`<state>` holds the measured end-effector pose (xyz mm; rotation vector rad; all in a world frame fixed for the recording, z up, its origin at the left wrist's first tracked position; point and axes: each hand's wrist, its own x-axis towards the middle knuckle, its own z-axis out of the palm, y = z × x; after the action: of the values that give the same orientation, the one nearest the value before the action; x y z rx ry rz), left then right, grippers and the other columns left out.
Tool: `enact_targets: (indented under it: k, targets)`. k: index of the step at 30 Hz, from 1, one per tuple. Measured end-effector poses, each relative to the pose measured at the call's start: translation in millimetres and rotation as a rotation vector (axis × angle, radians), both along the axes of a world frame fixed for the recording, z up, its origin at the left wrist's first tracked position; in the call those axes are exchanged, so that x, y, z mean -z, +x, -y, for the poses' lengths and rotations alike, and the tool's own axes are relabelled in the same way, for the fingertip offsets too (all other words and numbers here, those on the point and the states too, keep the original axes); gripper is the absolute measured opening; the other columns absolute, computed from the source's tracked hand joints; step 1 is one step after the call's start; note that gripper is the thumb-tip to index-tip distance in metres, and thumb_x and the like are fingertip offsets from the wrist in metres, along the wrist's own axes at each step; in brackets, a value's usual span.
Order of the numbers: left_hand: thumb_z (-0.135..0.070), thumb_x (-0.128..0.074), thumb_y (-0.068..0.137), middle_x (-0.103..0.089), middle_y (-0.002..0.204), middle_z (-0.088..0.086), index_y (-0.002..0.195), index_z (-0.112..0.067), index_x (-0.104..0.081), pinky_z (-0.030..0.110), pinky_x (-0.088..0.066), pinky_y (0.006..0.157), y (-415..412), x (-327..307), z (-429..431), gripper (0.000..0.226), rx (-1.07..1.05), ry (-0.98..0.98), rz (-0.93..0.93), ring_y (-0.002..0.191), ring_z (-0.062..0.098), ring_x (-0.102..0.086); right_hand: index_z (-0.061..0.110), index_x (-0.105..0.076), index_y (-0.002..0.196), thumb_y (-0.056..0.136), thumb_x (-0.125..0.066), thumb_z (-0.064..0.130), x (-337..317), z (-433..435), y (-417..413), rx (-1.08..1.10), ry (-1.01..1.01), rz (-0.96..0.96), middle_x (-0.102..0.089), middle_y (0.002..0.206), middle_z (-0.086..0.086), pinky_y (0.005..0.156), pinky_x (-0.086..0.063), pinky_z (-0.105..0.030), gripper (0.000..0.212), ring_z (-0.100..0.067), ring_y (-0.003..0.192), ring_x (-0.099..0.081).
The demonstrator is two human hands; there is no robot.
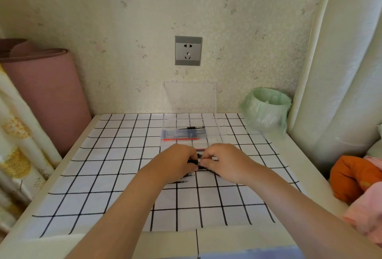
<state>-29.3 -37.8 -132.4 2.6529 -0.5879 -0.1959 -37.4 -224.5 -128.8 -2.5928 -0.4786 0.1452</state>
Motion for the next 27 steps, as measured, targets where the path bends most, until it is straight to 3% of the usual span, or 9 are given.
enact_targets:
  k: [3, 5, 7, 10, 13, 18, 21, 24, 27]
  targets:
    - [-0.029, -0.064, 0.092, -0.066, 0.096, -0.002, 0.104, -0.022, -0.066, 0.031, -0.052, 0.076, 0.0, 0.2, 0.0, 0.014, 0.001, 0.000, -0.006, 0.086, 0.015, -0.061, 0.025, -0.067, 0.083, 0.096, -0.053, 0.046, -0.8, 0.4, 0.0, 0.002, 0.014, -0.009, -0.065, 0.084, 0.004, 0.073, -0.048, -0.038, 0.028, -0.016, 0.080, -0.061]
    - [-0.028, -0.064, 0.092, -0.066, 0.096, -0.002, 0.103, -0.023, -0.067, 0.031, -0.052, 0.076, -0.1, 0.1, 0.5, 0.012, 0.000, -0.002, 0.003, 0.086, 0.015, -0.061, 0.032, -0.070, 0.097, 0.089, -0.065, 0.044, -3.5, 1.0, -1.3, -0.002, 0.048, -0.013, -0.067, 0.095, 0.013, 0.080, -0.051, -0.030, 0.016, -0.007, 0.089, -0.061]
    - [-0.028, -0.064, 0.092, -0.067, 0.096, -0.003, 0.103, -0.024, -0.067, 0.031, -0.053, 0.077, -0.1, 0.1, 1.0, 0.012, -0.002, -0.007, 0.007, 0.086, 0.014, -0.062, 0.033, -0.068, 0.099, 0.083, -0.073, 0.039, -4.1, 1.8, -0.8, -0.005, 0.029, 0.011, -0.066, 0.100, 0.015, 0.085, -0.051, -0.030, 0.018, -0.005, 0.094, -0.061]
    - [-0.027, -0.063, 0.093, -0.066, 0.095, -0.003, 0.103, -0.023, -0.066, 0.029, -0.051, 0.075, 0.0, 0.1, 1.7, 0.012, -0.003, -0.004, 0.011, 0.085, 0.014, -0.061, 0.031, -0.069, 0.098, 0.088, -0.067, 0.040, -2.7, 1.5, 0.9, 0.000, 0.012, 0.015, -0.066, 0.100, 0.013, 0.085, -0.052, -0.036, 0.014, -0.009, 0.092, -0.061]
    - [-0.028, -0.063, 0.093, -0.066, 0.093, -0.003, 0.103, -0.022, -0.066, 0.026, -0.048, 0.070, 0.1, 0.1, 2.2, 0.012, 0.001, -0.009, 0.015, 0.083, 0.014, -0.060, 0.027, -0.071, 0.100, 0.095, -0.055, 0.045, -2.9, 1.3, 0.6, -0.013, -0.020, -0.020, -0.067, 0.095, 0.007, 0.082, -0.053, -0.042, 0.025, -0.015, 0.088, -0.062]
    - [-0.028, -0.062, 0.093, -0.065, 0.092, -0.004, 0.103, -0.022, -0.066, 0.027, -0.048, 0.070, -0.3, 0.7, 3.2, 0.012, 0.002, -0.016, 0.016, 0.083, 0.014, -0.060, 0.033, -0.066, 0.100, 0.084, -0.072, 0.041, -4.6, 3.2, -0.1, -0.009, 0.009, 0.013, -0.065, 0.100, 0.016, 0.085, -0.052, -0.031, 0.019, -0.005, 0.093, -0.060]
    - [-0.028, -0.062, 0.093, -0.066, 0.093, -0.003, 0.103, -0.022, -0.066, 0.029, -0.049, 0.070, -0.1, 0.6, 3.1, 0.013, 0.003, -0.021, 0.012, 0.082, 0.014, -0.061, 0.030, -0.068, 0.098, 0.090, -0.065, 0.040, -5.2, 2.9, 0.6, -0.019, -0.010, 0.016, -0.066, 0.101, 0.012, 0.085, -0.052, -0.036, 0.014, -0.010, 0.093, -0.061]
    - [-0.028, -0.062, 0.093, -0.066, 0.092, -0.002, 0.104, -0.022, -0.066, 0.027, -0.048, 0.069, 0.2, 1.2, 1.7, 0.013, 0.005, -0.026, 0.005, 0.081, 0.014, -0.061, 0.023, -0.071, 0.099, 0.097, -0.053, 0.043, -5.6, 1.9, 0.6, -0.027, -0.037, -0.015, -0.067, 0.096, 0.004, 0.082, -0.052, -0.042, 0.026, -0.017, 0.089, -0.062]
    - [-0.028, -0.062, 0.093, -0.064, 0.089, -0.005, 0.101, -0.022, -0.067, 0.028, -0.048, 0.069, -0.4, 1.5, 1.3, 0.011, 0.004, -0.032, 0.011, 0.080, 0.014, -0.061, 0.031, -0.070, 0.102, 0.089, -0.062, 0.047, -7.1, 2.4, -0.9, -0.019, 0.007, -0.016, -0.067, 0.099, 0.013, 0.084, -0.052, -0.033, 0.021, -0.008, 0.093, -0.062]
